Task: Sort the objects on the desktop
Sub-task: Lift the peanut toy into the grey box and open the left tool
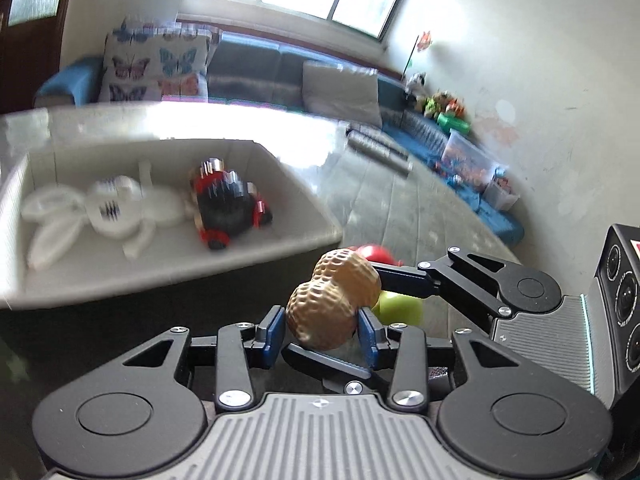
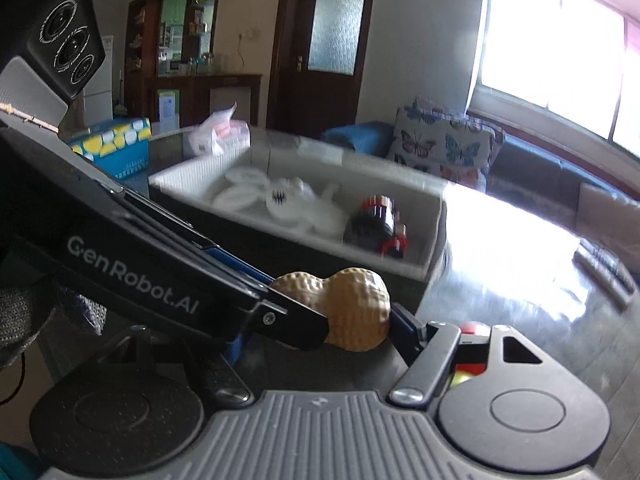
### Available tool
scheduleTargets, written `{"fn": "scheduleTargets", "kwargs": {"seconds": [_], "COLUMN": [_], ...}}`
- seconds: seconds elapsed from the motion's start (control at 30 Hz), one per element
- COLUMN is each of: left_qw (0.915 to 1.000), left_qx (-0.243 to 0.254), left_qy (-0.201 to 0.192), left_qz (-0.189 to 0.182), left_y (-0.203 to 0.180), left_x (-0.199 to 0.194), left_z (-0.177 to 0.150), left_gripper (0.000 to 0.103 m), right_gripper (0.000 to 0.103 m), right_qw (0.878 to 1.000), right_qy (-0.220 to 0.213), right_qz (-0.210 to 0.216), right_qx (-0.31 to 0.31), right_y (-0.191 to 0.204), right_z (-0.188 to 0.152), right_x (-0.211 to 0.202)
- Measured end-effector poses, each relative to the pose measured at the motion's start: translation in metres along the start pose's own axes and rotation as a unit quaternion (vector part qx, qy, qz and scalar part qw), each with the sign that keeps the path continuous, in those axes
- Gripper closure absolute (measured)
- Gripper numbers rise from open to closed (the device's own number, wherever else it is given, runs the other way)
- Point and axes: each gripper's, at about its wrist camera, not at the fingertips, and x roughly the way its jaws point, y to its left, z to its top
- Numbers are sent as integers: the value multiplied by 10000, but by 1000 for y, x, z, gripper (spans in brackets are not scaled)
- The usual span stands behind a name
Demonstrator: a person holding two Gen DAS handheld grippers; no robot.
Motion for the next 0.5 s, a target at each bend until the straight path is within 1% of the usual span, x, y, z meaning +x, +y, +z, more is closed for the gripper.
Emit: {"fn": "scheduleTargets", "kwargs": {"seconds": [0.13, 0.23, 0.37, 0.5], "left_qw": [9997, 9994, 9985, 9971], "left_qx": [15, -126, -510, -744], "left_qy": [-231, -290, -184, 16], "left_qz": [104, 122, 113, 154], "left_y": [9, 29, 64, 93], "left_x": [-10, -9, 2, 22], "left_z": [25, 43, 61, 71], "left_gripper": [61, 61, 61, 61], "right_gripper": [30, 30, 30, 30], "right_qw": [9997, 9995, 9993, 9981], "right_qy": [-195, -203, -60, 186], "right_qz": [27, 116, 315, 530], "right_qx": [-169, -210, -197, -252], "right_y": [-2, -6, -12, -17], "right_z": [30, 52, 72, 86], "right_x": [9, 27, 60, 95]}}
